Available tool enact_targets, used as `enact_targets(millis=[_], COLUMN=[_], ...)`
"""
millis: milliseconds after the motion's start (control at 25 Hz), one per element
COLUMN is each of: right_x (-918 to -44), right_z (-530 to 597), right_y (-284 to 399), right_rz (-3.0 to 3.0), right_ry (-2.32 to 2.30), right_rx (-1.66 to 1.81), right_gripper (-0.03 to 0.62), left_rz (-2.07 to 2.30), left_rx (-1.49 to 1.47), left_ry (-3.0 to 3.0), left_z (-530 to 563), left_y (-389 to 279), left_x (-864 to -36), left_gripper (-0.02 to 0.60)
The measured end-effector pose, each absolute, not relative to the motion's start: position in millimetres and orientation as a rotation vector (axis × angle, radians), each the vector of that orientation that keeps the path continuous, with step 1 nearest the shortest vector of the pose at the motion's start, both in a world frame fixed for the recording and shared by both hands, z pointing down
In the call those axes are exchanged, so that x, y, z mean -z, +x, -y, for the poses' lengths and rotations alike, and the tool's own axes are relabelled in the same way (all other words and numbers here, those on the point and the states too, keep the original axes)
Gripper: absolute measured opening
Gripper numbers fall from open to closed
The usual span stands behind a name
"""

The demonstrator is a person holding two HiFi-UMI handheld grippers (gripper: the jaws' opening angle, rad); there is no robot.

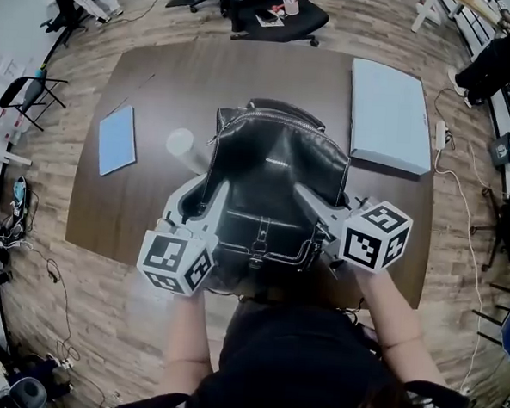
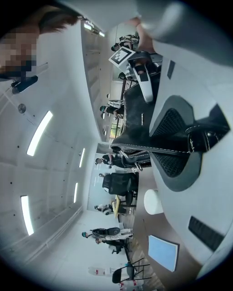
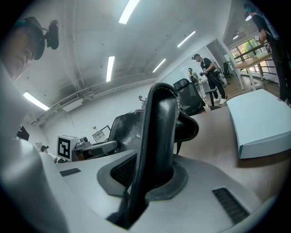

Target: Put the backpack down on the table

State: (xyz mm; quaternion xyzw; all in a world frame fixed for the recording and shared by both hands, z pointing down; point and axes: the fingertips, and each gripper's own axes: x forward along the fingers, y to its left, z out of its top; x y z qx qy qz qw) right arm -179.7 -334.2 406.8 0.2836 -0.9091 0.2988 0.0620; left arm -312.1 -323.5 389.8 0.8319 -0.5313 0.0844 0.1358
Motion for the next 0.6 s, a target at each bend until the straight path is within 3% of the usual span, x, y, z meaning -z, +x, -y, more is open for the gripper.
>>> enact_targets(millis=[600], right_x=[-425.2], right_z=[348.1], right_y=[-176.8], right_rz=[2.706], right_ry=[0.905], right_rx=[-0.929], right_gripper=[0.106], left_rz=[1.479], left_rx=[-0.260], left_ry=[2.403], left_z=[341.1], left_y=[-313.9], left_x=[-412.8], left_gripper=[0.147])
